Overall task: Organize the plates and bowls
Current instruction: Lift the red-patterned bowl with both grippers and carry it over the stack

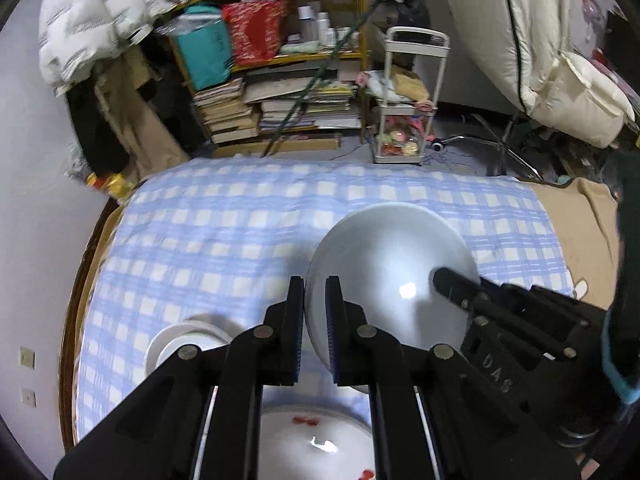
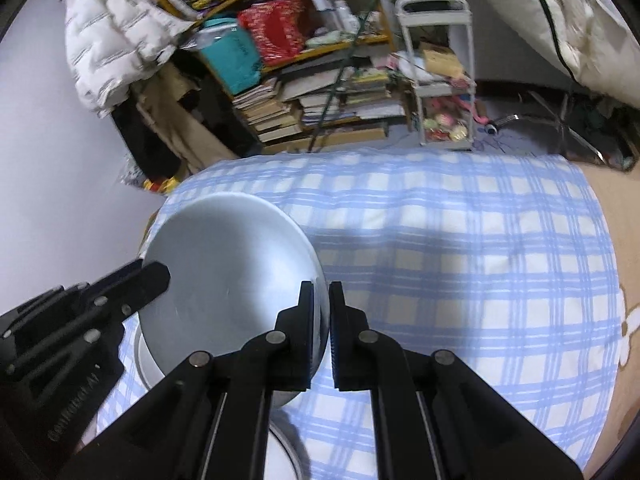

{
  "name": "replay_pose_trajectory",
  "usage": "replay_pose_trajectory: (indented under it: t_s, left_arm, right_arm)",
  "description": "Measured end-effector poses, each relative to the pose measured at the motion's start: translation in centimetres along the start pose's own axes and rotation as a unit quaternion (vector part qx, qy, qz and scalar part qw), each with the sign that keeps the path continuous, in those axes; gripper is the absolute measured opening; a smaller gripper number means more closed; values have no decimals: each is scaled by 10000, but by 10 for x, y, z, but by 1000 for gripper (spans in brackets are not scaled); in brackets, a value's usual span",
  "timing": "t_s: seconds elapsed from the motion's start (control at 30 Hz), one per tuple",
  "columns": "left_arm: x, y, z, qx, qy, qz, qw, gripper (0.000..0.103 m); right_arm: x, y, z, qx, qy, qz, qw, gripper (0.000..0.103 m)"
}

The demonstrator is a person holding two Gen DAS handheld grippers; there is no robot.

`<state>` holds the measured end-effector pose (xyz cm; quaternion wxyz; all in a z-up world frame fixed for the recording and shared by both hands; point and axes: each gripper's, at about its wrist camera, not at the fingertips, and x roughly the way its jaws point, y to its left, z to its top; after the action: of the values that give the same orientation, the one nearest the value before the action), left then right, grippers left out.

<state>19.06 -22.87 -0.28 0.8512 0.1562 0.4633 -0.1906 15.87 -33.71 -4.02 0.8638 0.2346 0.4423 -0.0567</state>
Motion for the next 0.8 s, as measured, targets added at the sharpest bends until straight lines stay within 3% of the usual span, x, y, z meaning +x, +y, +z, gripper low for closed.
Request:
replay_pose_trajectory:
  t_s: [0.27,0.53,0.8]
  left_arm:
    - [-19,68,-26,-711,33,-23,9975,9]
    - [-25,119,-53,-1013,62,126,9948,9]
    - [-19,153,-80,-1279,115,162,9916,9]
  right_arm:
    - [8,57,-9,-335,82,338,9988,9]
    - [24,104,-33,-723,222,561,9956,9]
    - [48,125,-57,-837,444,804,9923,9]
